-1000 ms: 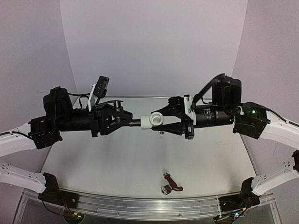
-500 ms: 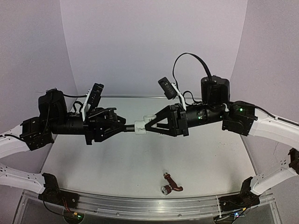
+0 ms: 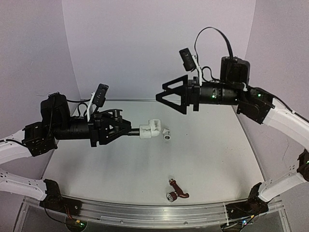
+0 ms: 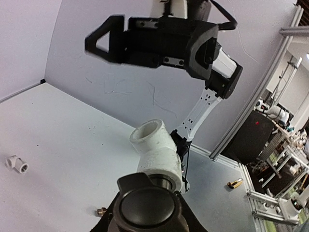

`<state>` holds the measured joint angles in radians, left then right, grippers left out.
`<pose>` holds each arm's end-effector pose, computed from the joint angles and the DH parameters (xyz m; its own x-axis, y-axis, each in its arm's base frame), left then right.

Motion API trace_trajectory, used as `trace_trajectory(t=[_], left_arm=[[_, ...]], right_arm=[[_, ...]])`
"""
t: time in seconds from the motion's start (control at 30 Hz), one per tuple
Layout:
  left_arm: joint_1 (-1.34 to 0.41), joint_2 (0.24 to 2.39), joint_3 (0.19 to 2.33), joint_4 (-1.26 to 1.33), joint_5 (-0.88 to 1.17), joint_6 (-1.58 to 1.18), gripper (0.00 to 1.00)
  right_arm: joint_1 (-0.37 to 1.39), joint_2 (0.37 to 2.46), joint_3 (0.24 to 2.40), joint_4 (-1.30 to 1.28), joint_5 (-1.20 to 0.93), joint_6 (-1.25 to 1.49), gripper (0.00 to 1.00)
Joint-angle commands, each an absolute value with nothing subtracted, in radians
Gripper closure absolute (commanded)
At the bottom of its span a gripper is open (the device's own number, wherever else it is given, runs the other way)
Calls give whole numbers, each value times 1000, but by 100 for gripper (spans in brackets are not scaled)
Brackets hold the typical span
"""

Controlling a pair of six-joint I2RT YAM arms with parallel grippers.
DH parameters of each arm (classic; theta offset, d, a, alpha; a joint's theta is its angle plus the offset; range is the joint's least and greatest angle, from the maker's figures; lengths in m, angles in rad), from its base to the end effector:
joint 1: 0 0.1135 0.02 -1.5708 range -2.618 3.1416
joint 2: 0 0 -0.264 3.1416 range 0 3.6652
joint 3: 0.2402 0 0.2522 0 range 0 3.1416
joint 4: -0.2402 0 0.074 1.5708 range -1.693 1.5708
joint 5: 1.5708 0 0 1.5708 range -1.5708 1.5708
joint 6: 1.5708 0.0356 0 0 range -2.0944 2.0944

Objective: Install the water faucets

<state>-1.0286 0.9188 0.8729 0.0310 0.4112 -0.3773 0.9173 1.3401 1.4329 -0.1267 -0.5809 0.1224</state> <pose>0.0982 -0.1906 0.3705 -0.3724 -0.0363 -0.9274 0.9188 0.1262 -0.3739 0.1679 0.2514 0.4494 -0.1422 -0.0178 -0.9897 -0.9872 0.0755 0.1405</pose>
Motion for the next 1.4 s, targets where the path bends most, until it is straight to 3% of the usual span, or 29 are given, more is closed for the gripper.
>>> trace_trajectory(t=[0.0, 0.1, 0.3, 0.53, 0.87, 1.2, 1.37], left_arm=[[-1029, 881, 859, 239, 337, -558, 100], [-1029, 878, 832, 311, 317, -652, 100], [-1028, 924, 851, 355, 330, -772, 100], [-1028, 975, 897, 351, 387, -862, 100], [-1028, 1024, 905, 426, 522, -873, 100], [-1028, 1022, 917, 397, 542, -746, 100], [-1030, 1001, 929, 348, 529, -586, 100]], right_arm=[[921, 1290, 1507, -175, -472, -397, 2], [943, 1247, 1479, -178, -491, -666, 2], [1101, 1176, 1318, -188, -338, -1361, 2], [1135, 1160, 1196, -140, -335, -1668, 4], [1146, 1219, 1177, -14, -307, -1643, 36], [1156, 1243, 1225, 41, -292, -1378, 88], [1156, 1255, 1282, 20, -323, -1057, 94]])
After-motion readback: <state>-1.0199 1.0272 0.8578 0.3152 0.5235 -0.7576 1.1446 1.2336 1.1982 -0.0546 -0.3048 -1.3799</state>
